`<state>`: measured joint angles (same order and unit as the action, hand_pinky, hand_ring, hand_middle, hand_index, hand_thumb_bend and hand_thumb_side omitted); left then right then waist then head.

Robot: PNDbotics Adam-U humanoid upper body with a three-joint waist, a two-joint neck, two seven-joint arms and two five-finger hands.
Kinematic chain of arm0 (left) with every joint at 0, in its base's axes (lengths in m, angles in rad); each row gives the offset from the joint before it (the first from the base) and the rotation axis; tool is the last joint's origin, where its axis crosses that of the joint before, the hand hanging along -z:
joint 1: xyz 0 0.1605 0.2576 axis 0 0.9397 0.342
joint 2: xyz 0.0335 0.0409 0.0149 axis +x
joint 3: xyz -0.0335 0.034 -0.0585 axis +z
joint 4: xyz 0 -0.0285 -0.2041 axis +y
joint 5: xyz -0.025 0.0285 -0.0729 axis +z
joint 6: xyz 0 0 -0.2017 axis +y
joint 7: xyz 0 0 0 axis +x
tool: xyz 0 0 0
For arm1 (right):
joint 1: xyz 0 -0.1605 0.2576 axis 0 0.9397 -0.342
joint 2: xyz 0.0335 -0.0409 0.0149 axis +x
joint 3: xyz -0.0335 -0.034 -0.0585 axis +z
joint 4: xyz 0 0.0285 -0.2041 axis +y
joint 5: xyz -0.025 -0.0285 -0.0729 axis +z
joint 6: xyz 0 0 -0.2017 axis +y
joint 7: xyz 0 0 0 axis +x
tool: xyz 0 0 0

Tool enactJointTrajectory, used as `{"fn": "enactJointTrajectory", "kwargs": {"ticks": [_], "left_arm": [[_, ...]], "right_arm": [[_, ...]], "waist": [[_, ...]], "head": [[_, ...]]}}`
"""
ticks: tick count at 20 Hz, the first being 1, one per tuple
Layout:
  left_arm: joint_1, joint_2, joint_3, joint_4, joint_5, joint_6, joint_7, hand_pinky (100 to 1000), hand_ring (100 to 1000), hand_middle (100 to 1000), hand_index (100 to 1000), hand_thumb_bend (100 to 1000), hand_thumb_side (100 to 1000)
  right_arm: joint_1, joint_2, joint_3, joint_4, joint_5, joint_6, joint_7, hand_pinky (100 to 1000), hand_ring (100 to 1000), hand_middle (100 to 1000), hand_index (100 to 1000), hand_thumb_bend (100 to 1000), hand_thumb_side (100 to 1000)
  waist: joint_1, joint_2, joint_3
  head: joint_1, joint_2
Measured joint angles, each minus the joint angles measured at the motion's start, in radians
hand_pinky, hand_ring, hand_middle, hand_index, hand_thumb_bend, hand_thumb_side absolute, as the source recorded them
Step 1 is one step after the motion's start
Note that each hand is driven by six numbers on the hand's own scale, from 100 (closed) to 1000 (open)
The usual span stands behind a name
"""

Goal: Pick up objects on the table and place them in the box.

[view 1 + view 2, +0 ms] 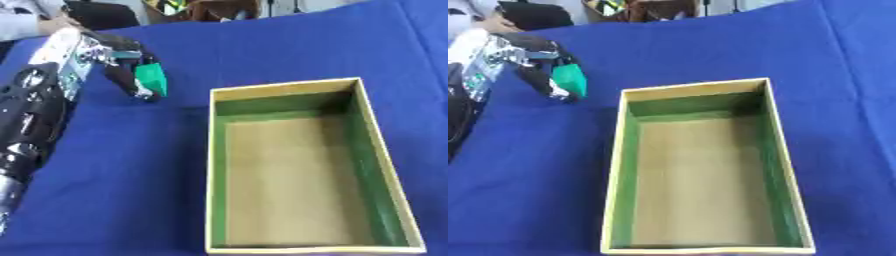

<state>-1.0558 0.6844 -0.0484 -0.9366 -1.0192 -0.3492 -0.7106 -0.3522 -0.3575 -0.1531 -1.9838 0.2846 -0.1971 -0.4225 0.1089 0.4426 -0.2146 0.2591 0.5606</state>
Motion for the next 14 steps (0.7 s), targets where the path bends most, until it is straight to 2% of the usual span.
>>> {"fn": "enactJointTrajectory", "kwargs": {"ticks": [3,4,7,9,12,13,14], "left_arm": [[0.0,0.0,0.0,0.0,-0.006,0.002,0.002,415,615,719,901,294,562],[0.0,0.0,0.0,0.0,-0.008,0.004,0.004,374,582,698,881,224,526],[0.002,0.0,0.0,0.0,-0.011,0.008,0.025,288,512,609,785,108,530],[0.007,0.0,0.001,0.0,-0.011,0.012,0.051,242,479,533,704,100,551],[0.012,0.0,0.001,0.0,-0.013,0.019,0.098,178,426,467,609,100,572],[0.013,0.0,0.001,0.0,-0.014,0.022,0.116,167,422,451,584,100,540],[0.015,-0.001,0.001,0.0,-0.015,0.026,0.133,155,416,435,557,100,463]], "right_arm": [[0.0,0.0,0.0,0.0,-0.002,0.0,0.0,743,815,671,773,100,870],[0.0,0.0,0.0,0.0,-0.003,0.0,0.0,744,815,671,773,100,869],[0.0,0.0,0.0,0.0,-0.005,0.0,0.0,744,816,671,773,100,868],[0.0,0.0,0.0,0.0,-0.005,0.0,0.0,744,816,671,773,100,867],[0.0,0.0,0.0,0.0,-0.006,0.0,0.0,744,817,671,774,100,865],[0.0,0.0,0.0,0.0,-0.006,0.001,0.001,744,817,671,774,100,865],[0.001,0.0,0.0,0.0,-0.006,0.001,0.001,744,816,671,774,100,865]], "waist": [[0.002,0.001,-0.001],[0.003,0.001,-0.003],[0.004,0.002,-0.004],[0.005,0.002,-0.004],[0.005,0.002,-0.004],[0.005,0.002,-0.004],[0.005,0.002,-0.004]], "head": [[0.003,0.0],[0.004,0.0],[0.004,0.0],[0.004,0.0],[0.004,0.0],[0.004,0.0],[0.004,0.001]]}}
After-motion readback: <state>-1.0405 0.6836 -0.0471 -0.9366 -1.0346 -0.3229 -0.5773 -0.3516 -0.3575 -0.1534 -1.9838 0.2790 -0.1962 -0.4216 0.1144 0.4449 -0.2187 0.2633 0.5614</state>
